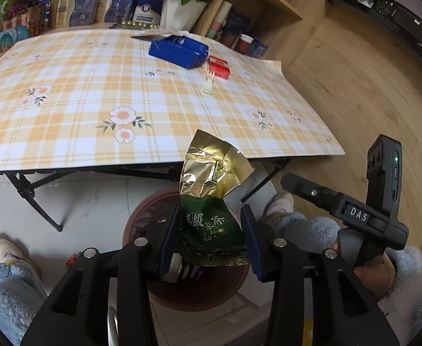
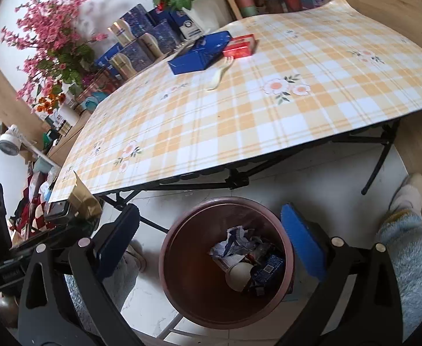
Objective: Collect trash
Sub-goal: 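Carry the tea packet and crumpled paper over the bin and open both tools, then move the left tool to the clear plastic tray with floral card and grasp it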
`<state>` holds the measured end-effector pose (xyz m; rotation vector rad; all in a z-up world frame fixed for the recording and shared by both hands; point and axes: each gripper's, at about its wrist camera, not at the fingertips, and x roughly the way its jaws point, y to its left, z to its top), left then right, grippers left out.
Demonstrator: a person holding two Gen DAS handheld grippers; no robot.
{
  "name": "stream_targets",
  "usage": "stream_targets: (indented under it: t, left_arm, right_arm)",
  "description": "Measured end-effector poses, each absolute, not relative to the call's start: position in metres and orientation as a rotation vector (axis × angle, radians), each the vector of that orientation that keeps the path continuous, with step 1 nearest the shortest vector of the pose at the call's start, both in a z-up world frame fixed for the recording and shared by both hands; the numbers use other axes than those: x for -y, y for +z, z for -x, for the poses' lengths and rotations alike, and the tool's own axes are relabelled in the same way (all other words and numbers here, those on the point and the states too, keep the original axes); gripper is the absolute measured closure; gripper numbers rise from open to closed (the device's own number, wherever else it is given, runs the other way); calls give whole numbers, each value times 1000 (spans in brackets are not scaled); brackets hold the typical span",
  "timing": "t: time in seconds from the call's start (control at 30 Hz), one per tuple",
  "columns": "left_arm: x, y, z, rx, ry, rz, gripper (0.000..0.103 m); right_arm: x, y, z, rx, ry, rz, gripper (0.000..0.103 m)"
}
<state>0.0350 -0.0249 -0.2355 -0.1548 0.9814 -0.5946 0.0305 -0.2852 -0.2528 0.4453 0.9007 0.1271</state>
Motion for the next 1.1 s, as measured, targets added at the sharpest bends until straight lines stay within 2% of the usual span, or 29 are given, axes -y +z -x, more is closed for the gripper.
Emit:
stream_targets:
  t: [0.17, 0.2, 0.23, 0.3, 0.43, 1.1]
  left_arm:
    - [28, -237, -36, -989, -605, 151, 61]
    - [28, -237, -35, -987, -611, 152, 55]
    - [28, -236, -35, -981, -614, 154, 41]
    - [28, -232, -32, -957, -614, 154, 28]
    - [27, -227, -31, -934, -563, 138, 13]
    - [-1, -238, -47, -972, -460, 257, 10]
  right_arm:
    - [286, -255, -32, -907, 119, -448, 6]
    - [286, -255, -32, -909, 118, -448, 6]
    - [286, -256, -32, -910, 117, -448, 6]
    - [287, -256, -32, -913, 116, -449, 6]
    - [287, -257, -32, -917, 109, -451, 6]
    - [288, -271, -39, -970, 86, -465, 6]
